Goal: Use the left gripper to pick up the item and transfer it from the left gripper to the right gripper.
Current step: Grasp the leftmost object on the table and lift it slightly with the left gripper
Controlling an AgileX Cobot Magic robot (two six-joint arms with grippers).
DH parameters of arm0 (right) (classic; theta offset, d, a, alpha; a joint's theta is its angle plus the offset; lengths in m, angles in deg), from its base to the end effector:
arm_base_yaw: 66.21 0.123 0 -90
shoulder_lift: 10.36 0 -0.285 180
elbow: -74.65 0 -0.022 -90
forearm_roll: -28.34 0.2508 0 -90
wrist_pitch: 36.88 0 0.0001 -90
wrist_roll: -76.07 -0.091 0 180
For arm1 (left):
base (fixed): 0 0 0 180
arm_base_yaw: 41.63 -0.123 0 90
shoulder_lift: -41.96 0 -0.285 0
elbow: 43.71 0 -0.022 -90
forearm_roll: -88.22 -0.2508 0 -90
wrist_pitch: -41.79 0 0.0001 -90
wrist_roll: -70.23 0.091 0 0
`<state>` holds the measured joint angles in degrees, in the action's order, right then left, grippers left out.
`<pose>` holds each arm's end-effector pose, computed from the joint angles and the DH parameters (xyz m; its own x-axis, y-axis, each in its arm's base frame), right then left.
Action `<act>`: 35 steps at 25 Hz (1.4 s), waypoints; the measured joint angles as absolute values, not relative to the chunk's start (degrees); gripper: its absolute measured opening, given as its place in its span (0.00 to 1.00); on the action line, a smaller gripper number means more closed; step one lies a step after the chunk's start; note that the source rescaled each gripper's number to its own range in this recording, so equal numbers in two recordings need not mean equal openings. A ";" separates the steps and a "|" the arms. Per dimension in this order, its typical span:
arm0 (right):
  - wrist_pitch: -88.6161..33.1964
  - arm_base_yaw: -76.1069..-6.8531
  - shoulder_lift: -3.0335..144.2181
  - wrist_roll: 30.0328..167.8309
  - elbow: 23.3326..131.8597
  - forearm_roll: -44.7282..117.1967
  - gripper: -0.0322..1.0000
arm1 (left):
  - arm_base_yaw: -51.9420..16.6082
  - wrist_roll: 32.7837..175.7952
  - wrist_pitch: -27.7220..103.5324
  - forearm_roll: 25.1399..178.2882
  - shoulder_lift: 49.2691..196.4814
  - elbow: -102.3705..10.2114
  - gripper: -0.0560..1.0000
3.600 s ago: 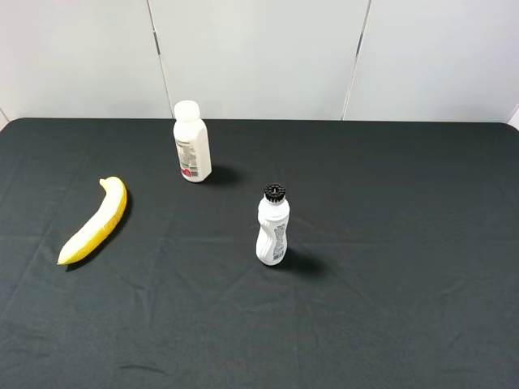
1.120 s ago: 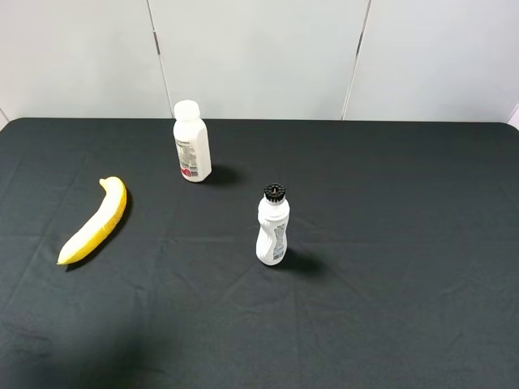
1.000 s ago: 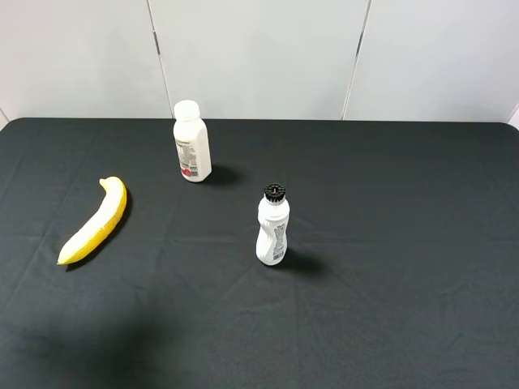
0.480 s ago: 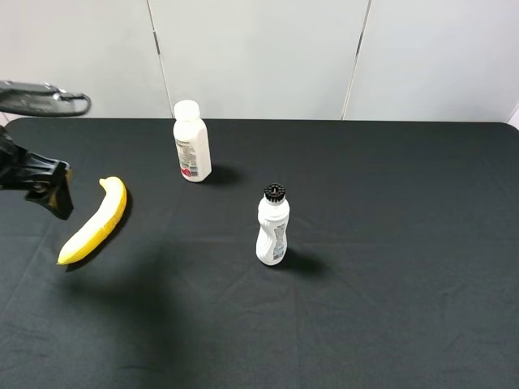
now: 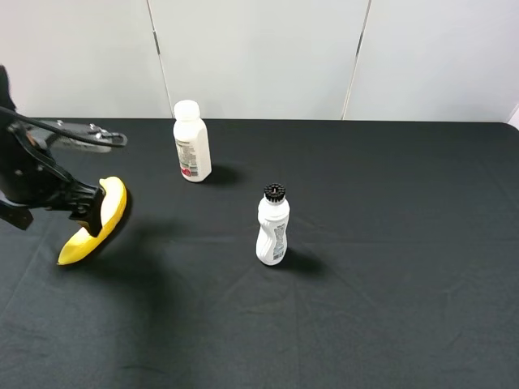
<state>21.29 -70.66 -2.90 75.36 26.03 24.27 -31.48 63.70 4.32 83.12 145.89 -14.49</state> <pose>-0.0043 -0.0052 0.2809 -0.4116 0.0069 -0.9113 0.1220 0.9914 -0.0476 0.2780 -0.0448 0.1545 -0.9772 0.1311 -0.1670 0.1251 0.9911 0.0462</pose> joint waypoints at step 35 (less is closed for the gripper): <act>21.29 -70.66 -2.90 75.36 26.03 24.27 1.00 | -31.48 66.22 10.52 83.25 155.95 -14.51 0.05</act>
